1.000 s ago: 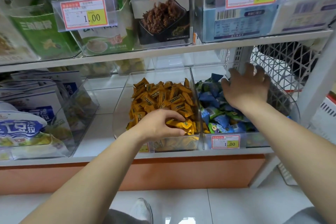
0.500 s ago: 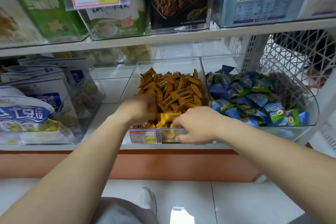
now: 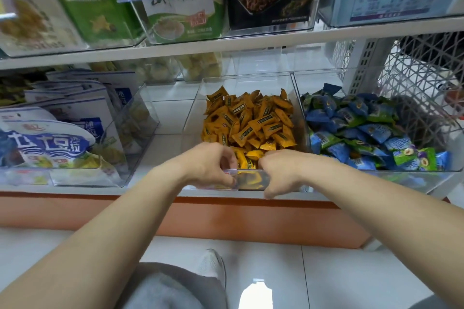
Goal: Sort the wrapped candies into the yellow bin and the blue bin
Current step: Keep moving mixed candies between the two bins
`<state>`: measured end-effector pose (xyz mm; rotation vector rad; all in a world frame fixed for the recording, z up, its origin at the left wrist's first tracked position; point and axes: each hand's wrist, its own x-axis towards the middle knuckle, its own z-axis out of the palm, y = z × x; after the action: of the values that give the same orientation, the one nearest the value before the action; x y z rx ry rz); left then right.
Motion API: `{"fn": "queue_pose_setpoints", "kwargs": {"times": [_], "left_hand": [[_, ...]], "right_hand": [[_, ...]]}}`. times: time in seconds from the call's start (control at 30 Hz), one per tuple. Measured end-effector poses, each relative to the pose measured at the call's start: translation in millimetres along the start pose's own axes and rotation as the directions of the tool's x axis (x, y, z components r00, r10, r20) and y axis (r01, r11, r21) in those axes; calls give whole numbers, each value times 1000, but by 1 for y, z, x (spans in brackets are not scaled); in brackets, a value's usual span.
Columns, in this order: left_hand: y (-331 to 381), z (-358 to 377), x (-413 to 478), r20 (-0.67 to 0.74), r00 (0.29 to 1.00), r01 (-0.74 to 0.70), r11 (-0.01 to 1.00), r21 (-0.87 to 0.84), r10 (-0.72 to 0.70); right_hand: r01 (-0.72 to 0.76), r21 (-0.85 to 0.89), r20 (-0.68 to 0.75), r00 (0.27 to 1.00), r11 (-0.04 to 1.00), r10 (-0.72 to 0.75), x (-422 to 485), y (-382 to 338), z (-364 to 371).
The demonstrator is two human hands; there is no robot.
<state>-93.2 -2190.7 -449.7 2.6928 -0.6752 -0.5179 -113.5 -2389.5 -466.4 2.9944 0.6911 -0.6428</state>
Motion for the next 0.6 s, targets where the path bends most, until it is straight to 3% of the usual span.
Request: {"fn": "queue_pose_setpoints", "kwargs": {"times": [0.1, 0.2, 0.3, 0.6], "left_hand": [[-3, 7, 2, -75, 997, 15, 987, 161, -3], [-8, 16, 5, -48, 999, 13, 969, 247, -1], [-9, 21, 8, -22, 999, 39, 969, 243, -35], [-12, 18, 20, 13, 996, 80, 979, 185, -84]], "right_hand": [[-18, 39, 52, 999, 999, 16, 4, 1, 3], [-52, 79, 114, 993, 996, 42, 5, 1, 0], [-51, 83, 153, 988, 995, 38, 10, 1, -3], [-63, 113, 64, 996, 992, 56, 14, 2, 0]]}}
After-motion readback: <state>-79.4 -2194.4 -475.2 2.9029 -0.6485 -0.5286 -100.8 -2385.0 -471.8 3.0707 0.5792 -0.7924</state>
